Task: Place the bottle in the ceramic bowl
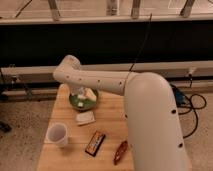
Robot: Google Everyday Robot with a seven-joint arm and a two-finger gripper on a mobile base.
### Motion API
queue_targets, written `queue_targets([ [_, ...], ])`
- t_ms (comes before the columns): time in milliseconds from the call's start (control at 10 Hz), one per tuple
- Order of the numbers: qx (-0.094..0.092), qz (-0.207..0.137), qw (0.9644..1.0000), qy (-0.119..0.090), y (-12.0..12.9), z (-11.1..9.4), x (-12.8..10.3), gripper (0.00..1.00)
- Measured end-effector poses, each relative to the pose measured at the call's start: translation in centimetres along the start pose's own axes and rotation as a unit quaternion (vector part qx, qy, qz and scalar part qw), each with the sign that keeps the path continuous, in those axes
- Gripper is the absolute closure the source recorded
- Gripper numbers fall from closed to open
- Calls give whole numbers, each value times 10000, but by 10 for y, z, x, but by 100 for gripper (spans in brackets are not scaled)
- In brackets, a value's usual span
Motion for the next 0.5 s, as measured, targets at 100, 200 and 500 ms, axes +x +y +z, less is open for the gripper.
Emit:
queue_targets([
  [100,15,-66,10000,-4,-1,1,-3,22],
  [200,35,-73,10000,-3,-2,1,-4,25],
  [500,59,-95,9999,23,-1,1,-4,36],
])
